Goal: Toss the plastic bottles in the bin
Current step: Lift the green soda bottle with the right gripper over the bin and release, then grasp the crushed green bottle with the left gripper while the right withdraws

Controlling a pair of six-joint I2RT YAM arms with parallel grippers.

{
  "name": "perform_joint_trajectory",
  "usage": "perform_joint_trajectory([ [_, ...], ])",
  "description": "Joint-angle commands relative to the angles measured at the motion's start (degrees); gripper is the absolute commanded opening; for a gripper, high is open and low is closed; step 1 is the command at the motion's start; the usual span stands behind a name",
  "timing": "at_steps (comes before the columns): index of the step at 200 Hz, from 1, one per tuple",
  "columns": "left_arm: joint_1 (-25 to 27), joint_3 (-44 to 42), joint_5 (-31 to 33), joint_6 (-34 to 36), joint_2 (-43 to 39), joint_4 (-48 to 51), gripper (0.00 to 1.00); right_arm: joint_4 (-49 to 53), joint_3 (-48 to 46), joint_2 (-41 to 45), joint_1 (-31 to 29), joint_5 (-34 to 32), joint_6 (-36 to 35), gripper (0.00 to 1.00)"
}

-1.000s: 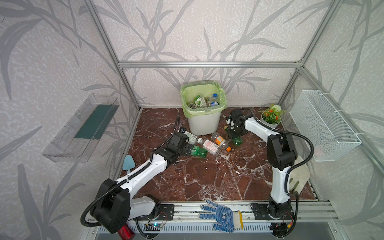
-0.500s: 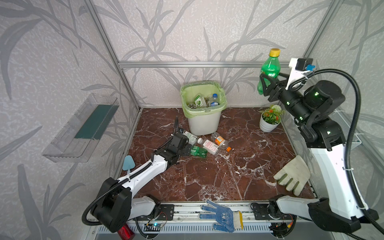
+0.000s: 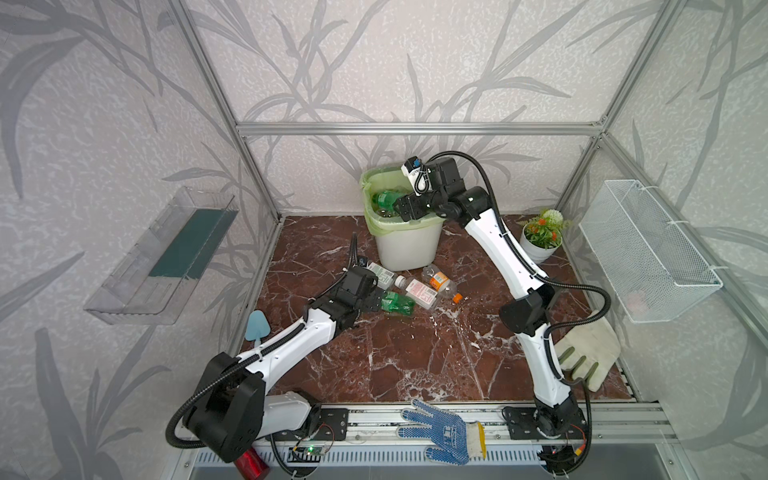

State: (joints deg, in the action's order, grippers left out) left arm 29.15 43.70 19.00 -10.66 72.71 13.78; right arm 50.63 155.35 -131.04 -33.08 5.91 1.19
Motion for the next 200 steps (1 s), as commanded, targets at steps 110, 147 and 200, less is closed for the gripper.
perform_joint_trajectory([
  [110,2.1,1.7,-7.7,9.5,-1.0,-0.2,0.99,-23.3,-45.1,39.1,6.3,-5.5,1.3,0.96],
  [147,7.4,7.3,-6.4,18.8,6.6,4.6,0.99,-30.7,-66.7,48.9,12.5,-1.8,7.0,0.97],
  [200,10.6,14.9,-8.6,30.0,16.6,10.1,0.98,-31.9,-87.7,55.3,17.4,2.7,9.7,0.97],
])
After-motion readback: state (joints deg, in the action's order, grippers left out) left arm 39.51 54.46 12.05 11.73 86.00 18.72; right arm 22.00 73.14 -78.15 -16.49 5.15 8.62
